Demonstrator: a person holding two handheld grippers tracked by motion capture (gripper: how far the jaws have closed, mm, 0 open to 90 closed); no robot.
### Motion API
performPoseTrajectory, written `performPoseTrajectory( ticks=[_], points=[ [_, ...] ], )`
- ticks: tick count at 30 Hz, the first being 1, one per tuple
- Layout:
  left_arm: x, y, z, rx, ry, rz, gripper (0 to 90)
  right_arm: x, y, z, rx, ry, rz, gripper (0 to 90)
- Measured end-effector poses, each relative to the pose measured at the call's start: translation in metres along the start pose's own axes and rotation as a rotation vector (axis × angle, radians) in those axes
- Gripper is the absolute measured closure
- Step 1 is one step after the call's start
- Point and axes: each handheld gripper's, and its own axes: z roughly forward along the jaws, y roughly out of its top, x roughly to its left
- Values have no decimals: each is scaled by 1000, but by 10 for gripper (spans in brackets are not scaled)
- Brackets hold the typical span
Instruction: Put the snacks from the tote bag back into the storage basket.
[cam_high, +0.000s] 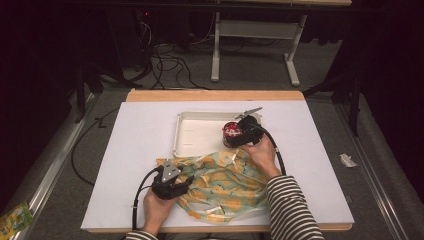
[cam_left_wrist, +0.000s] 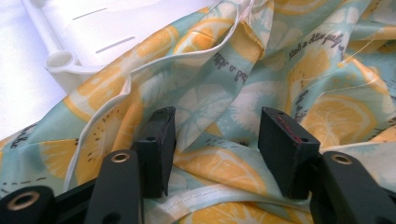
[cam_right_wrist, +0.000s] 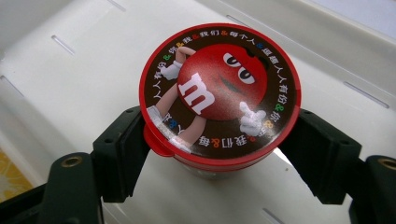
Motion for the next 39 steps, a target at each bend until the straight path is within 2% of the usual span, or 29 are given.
performPoseTrajectory(
  ticks=[8, 17, 19, 24, 30, 39],
  points=[
    [0, 0, 0, 0, -1, 0, 471, -1, 0, 7, 14, -17, -5, 257],
    [0, 0, 0, 0, -1, 1, 471, -4, 0, 10, -6, -28, -5, 258],
    [0, 0, 0, 0, -1, 0, 471, -3, 0, 11, 8, -32, -11, 258],
    [0, 0, 0, 0, 0, 0, 471, -4, 0, 13, 2, -38, 0, 258],
    [0, 0, 0, 2, 1, 1, 471, -6, 0, 15, 7, -44, -14, 260],
    [0, 0, 0, 0, 1, -6, 468, -7, -1, 16, 8, -52, -9, 260]
  ],
)
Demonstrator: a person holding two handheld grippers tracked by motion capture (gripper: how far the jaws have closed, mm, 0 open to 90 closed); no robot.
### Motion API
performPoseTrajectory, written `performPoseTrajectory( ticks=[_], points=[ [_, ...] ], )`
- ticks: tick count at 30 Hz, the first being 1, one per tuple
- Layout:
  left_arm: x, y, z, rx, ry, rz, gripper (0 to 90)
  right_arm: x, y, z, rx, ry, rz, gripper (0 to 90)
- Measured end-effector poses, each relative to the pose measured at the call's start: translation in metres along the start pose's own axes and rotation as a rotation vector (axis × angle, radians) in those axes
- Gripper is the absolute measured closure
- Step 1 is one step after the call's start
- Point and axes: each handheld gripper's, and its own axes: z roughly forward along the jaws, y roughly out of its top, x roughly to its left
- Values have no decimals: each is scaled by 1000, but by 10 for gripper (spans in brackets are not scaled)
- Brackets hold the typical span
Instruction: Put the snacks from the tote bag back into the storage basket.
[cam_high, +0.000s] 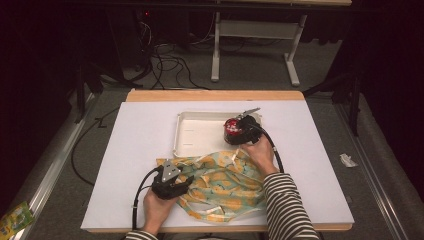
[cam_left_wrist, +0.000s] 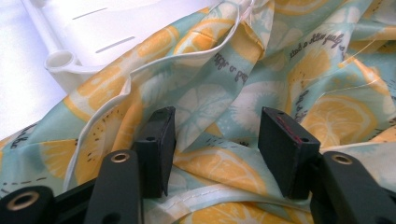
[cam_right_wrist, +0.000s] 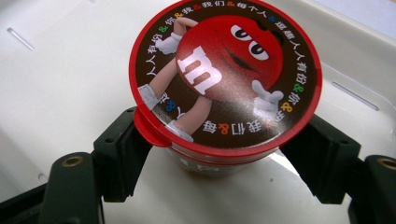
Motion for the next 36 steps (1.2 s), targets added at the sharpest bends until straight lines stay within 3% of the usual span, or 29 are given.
performPoseTrajectory(
  ticks=[7, 18, 24, 36],
  points=[
    [1, 0, -1, -5, 0, -2, 460, -2, -1, -6, -1, 19, 11, 263],
    [4, 3, -7, -37, -19, -40, 447, -3, -5, -36, -74, 24, 6, 285],
    [4, 3, -9, -33, -23, -38, 442, -5, -12, -45, -97, 20, 14, 297],
    [4, 4, -12, -42, -27, -55, 430, -16, -26, -63, -134, 46, 63, 299]
  ],
)
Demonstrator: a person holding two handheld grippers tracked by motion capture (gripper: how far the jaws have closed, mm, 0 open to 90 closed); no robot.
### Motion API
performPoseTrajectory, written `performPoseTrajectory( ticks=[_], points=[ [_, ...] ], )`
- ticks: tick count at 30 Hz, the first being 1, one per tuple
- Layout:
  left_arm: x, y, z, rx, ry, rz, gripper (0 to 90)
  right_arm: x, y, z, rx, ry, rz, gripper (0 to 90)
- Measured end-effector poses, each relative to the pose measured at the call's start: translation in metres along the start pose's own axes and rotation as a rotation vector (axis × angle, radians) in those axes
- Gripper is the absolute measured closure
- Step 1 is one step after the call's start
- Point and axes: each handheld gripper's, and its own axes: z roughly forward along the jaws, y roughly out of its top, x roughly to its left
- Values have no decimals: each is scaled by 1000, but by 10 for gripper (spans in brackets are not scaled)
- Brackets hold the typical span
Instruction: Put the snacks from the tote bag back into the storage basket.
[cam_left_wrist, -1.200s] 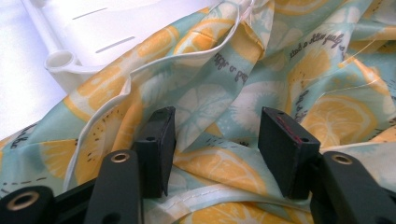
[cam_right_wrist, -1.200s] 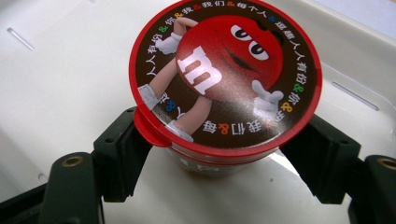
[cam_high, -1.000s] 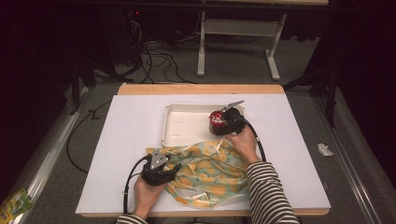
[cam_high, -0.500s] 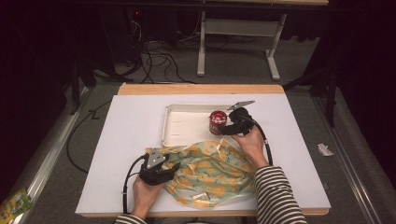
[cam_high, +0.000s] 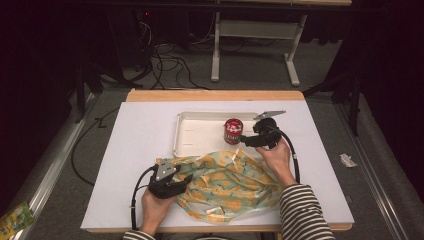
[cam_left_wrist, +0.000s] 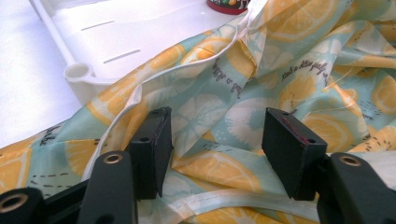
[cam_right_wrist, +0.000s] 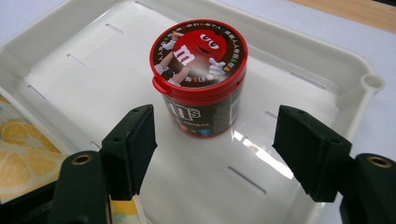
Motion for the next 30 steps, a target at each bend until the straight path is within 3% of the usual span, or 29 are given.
performPoseTrajectory(
  ticks=[7, 10, 13, 30],
  points=[
    [1, 1, -3, -9, -8, -13, 433, -3, -8, -14, -42, -16, 21, 298],
    [1, 1, -5, -17, -4, -14, 433, -5, -11, -18, -48, 16, 36, 320],
    [1, 1, -6, -14, -4, -12, 432, -4, -14, -22, -51, 10, 37, 299],
    [0, 3, -16, -24, -36, -9, 436, 5, -32, -52, -137, 31, -6, 329]
  ],
)
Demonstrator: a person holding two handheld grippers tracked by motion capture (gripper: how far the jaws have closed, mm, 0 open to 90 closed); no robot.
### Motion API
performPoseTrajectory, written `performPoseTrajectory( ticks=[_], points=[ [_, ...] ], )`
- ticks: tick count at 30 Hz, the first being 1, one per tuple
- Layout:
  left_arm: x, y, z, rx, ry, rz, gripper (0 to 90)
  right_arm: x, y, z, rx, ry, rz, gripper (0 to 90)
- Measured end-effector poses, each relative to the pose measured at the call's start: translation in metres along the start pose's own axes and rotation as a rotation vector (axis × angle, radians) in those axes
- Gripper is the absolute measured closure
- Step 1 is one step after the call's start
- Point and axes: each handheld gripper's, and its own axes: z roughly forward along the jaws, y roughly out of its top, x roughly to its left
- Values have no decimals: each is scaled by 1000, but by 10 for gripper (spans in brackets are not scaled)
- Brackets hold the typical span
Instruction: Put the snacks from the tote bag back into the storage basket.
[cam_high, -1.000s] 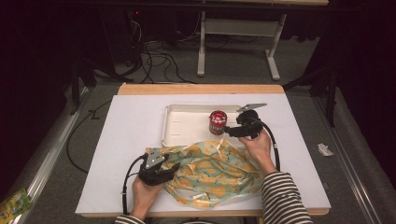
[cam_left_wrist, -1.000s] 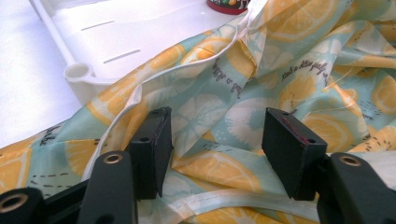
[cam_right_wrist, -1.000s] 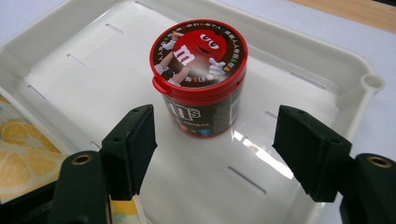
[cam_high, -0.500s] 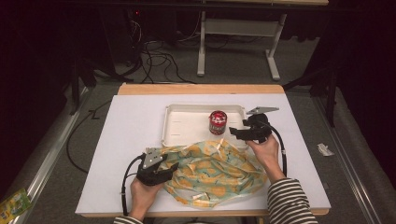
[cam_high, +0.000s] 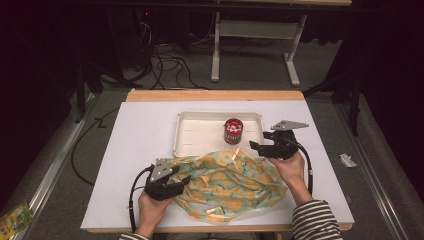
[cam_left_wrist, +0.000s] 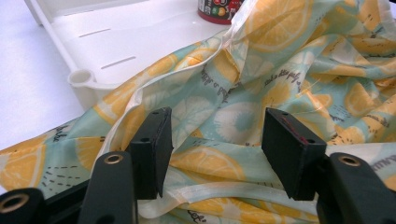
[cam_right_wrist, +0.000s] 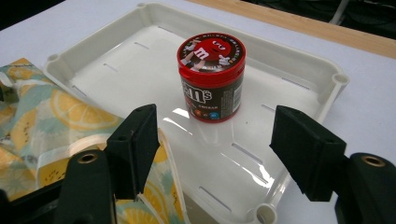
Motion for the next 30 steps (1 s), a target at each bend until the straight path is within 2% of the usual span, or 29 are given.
performPoseTrajectory(
  ticks=[15, 20, 30],
  points=[
    [-2, 5, -8, -14, -7, 9, 430, 3, -18, -25, -60, 2, 25, 407],
    [-2, 5, -9, -13, -10, 12, 430, 4, -24, -32, -54, -5, 33, 435],
    [-2, 6, -15, -20, -13, 17, 430, 5, -38, -48, -88, -5, 40, 451]
  ],
)
